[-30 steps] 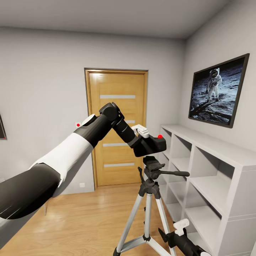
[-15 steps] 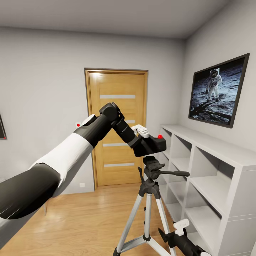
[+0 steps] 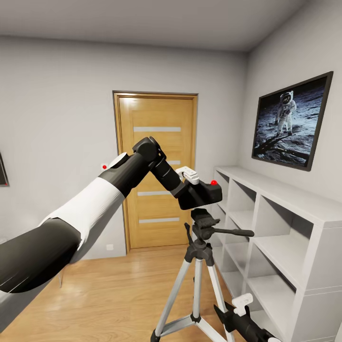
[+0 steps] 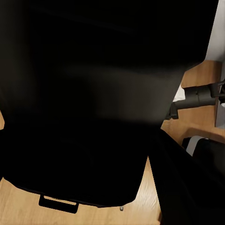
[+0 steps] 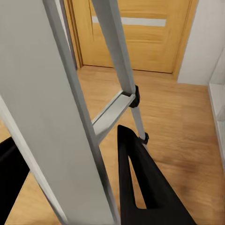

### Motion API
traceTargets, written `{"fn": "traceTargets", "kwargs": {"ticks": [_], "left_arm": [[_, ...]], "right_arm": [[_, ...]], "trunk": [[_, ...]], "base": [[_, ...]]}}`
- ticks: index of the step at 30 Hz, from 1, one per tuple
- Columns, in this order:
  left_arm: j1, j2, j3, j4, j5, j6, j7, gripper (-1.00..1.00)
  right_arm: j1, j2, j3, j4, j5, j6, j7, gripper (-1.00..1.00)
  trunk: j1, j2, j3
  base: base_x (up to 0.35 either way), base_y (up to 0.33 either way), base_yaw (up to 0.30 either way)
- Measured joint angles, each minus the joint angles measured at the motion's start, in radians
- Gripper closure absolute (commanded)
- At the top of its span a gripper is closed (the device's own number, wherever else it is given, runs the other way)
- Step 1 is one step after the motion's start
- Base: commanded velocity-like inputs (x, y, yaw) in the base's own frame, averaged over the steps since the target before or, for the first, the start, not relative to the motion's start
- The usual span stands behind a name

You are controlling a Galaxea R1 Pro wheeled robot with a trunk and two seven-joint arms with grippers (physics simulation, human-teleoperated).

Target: Attach the digital camera to the camera tripod in the bedroom.

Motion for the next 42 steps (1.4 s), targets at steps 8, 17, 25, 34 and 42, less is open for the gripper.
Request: {"fn": "traceTargets", "kwargs": {"ticks": [8, 17, 25, 34, 42], "left_arm": [[0.000, 0.000, 0.000, 0.000, 0.000, 0.000, 0.000, 1.00], [0.000, 0.000, -0.001, 0.000, 0.000, 0.000, 0.000, 1.00], [0.000, 0.000, -0.001, 0.003, 0.000, 0.000, -0.001, 1.00], [0.002, 0.000, -0.004, 0.086, 0.001, 0.000, 0.001, 1.00], [0.002, 0.000, -0.004, 0.090, 0.001, 0.000, 0.003, 1.00]], "right_arm": [[0.000, 0.000, 0.000, 0.000, 0.000, 0.000, -0.001, 1.00], [0.000, 0.000, 0.005, 0.000, -0.005, 0.001, -0.002, 1.00], [0.000, 0.000, 0.006, -0.001, -0.003, 0.001, -0.002, 1.00], [0.000, 0.000, 0.006, -0.001, -0.002, 0.001, -0.001, 1.00], [0.000, 0.000, 0.006, -0.001, -0.003, 0.000, -0.002, 1.00]], "trunk": [[0.000, 0.000, 0.000], [0.000, 0.000, 0.000], [0.000, 0.000, 0.000], [0.000, 0.000, 0.000], [0.000, 0.000, 0.000]], "base": [[0.000, 0.000, 0.000], [0.000, 0.000, 0.000], [0.000, 0.000, 0.000], [0.000, 0.000, 0.000], [0.000, 0.000, 0.000]]}}
